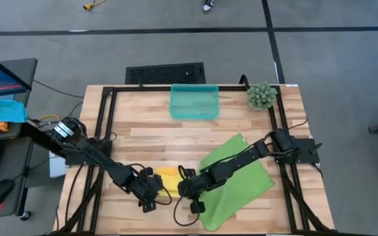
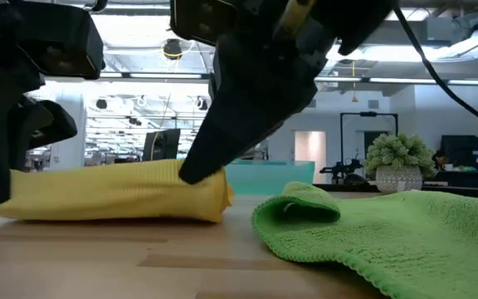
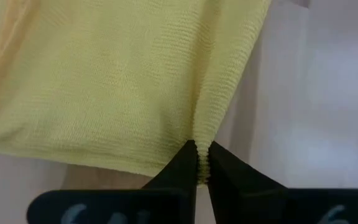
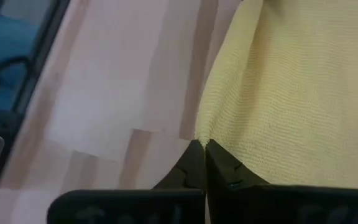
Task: Roll microfiber towels into tight, uniform cylinder then place into a basket
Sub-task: Roll the yellow microfiber towel
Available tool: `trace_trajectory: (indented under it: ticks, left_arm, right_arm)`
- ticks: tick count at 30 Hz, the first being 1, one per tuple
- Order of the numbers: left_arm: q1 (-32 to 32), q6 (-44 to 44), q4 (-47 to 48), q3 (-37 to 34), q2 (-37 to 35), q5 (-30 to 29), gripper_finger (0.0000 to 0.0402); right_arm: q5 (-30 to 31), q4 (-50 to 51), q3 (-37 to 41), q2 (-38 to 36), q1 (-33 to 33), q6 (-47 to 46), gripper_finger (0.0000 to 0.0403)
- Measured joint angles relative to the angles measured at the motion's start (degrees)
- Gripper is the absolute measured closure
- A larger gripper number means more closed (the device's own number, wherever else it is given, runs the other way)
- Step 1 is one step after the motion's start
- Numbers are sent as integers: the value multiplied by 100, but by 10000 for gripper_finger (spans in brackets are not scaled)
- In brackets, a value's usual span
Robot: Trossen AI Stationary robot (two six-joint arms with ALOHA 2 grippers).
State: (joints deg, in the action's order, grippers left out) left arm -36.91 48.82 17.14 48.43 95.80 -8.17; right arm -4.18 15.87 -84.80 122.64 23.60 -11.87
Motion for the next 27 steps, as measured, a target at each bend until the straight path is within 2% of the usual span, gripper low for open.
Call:
trace_trajectory:
  ticks: [5, 11, 18, 22, 27]
  left_arm:
    - [0, 113, 102, 112, -3, 299, 386]
    - [4, 289, 456, 372, -8, 436, 386]
    - [17, 294, 635, 582, -8, 490, 386]
    - [77, 476, 789, 581, -8, 485, 386]
    - [208, 801, 1089, 583, -9, 203, 386]
  right_arm:
    - [-436, -9, -10, -6, -23, -466, 381]
    - [-1026, -50, -22, 20, -31, -701, 396]
    - [-1139, 44, -19, 27, -97, -922, 382]
    - [-1123, 37, -19, 29, -136, -1138, 391]
    - [-1104, 30, -15, 31, -171, -1367, 394]
